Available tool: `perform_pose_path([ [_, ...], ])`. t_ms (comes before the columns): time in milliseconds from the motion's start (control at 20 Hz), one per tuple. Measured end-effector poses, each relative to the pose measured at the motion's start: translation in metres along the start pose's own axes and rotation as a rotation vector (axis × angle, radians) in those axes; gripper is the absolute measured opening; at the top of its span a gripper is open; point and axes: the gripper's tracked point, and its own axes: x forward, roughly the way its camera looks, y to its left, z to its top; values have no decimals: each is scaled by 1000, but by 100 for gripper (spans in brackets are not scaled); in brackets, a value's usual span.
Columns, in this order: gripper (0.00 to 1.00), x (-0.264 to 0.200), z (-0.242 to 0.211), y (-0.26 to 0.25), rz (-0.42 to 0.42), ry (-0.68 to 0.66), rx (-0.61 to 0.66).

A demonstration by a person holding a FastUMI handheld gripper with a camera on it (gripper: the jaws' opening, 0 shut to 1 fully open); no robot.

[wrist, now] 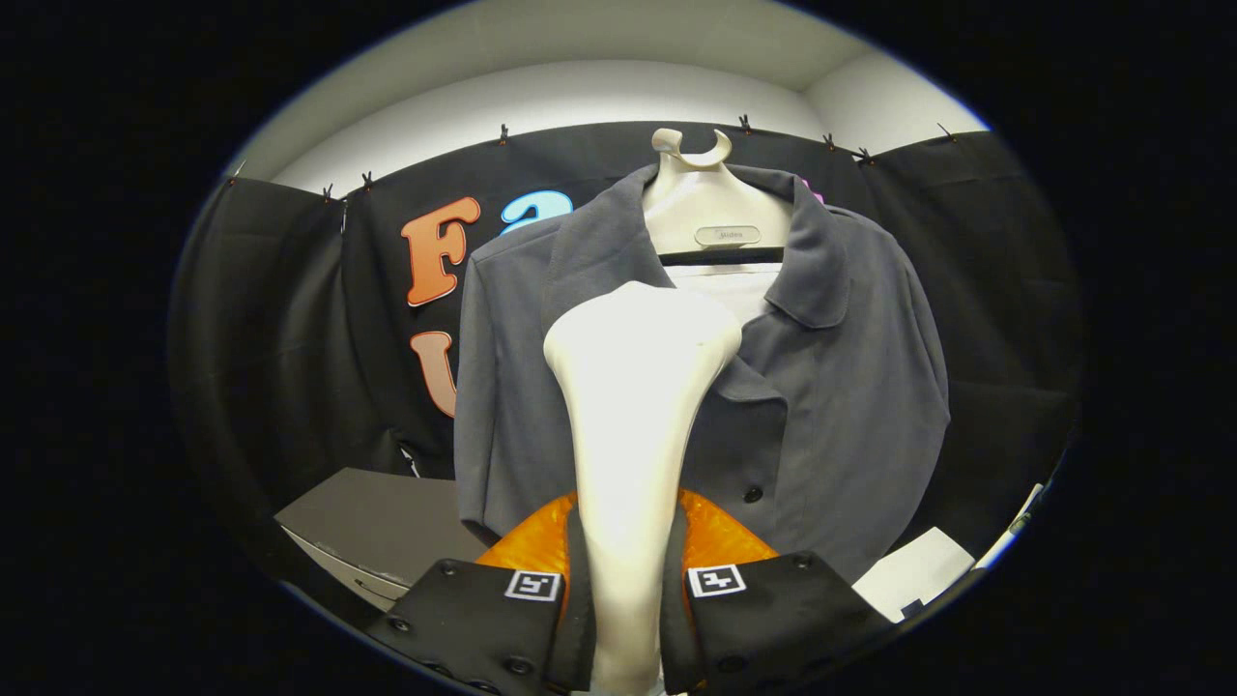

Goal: Iron the clothes twice with a garment steamer, once on the left side and once on the right side.

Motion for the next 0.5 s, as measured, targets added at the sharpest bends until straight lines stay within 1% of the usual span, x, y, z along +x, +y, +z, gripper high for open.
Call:
perform_pose_path([
  [200, 34, 0, -9, -2, 15, 6, 0],
  [500, 34, 0, -39, -9, 14, 54, 11],
])
